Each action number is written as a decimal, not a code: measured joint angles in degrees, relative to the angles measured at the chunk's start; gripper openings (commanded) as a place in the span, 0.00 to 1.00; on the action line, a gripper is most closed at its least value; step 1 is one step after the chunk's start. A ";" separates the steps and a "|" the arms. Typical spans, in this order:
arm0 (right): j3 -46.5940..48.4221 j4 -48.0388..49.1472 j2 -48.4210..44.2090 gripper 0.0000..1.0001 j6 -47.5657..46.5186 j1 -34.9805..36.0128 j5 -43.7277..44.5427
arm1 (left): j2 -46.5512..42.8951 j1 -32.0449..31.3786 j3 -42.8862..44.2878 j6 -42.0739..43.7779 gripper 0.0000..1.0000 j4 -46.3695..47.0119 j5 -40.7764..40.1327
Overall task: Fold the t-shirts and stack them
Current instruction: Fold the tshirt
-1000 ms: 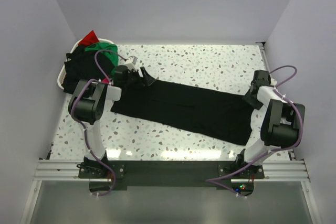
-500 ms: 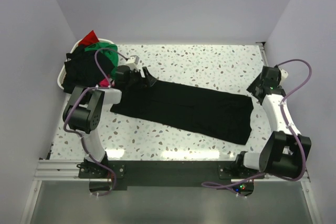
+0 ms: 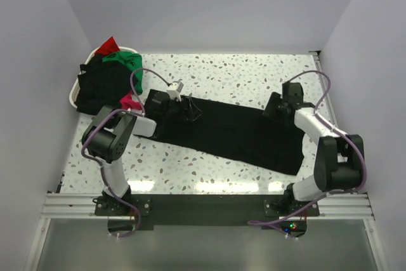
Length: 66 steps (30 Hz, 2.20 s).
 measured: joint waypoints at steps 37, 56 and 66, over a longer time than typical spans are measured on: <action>64.87 -18.16 52.26 0.62 -2.60 0.90 3.43 | -11.23 -1.03 -15.89 -2.21 0.82 5.90 -4.07; 38.42 -14.43 20.79 0.63 -6.19 3.61 -6.16 | -19.87 -1.03 -19.87 3.32 0.86 -3.30 -17.25; 27.15 -13.60 20.72 0.63 -6.01 4.79 -3.96 | -19.47 -1.03 -24.28 2.73 0.86 3.13 -18.43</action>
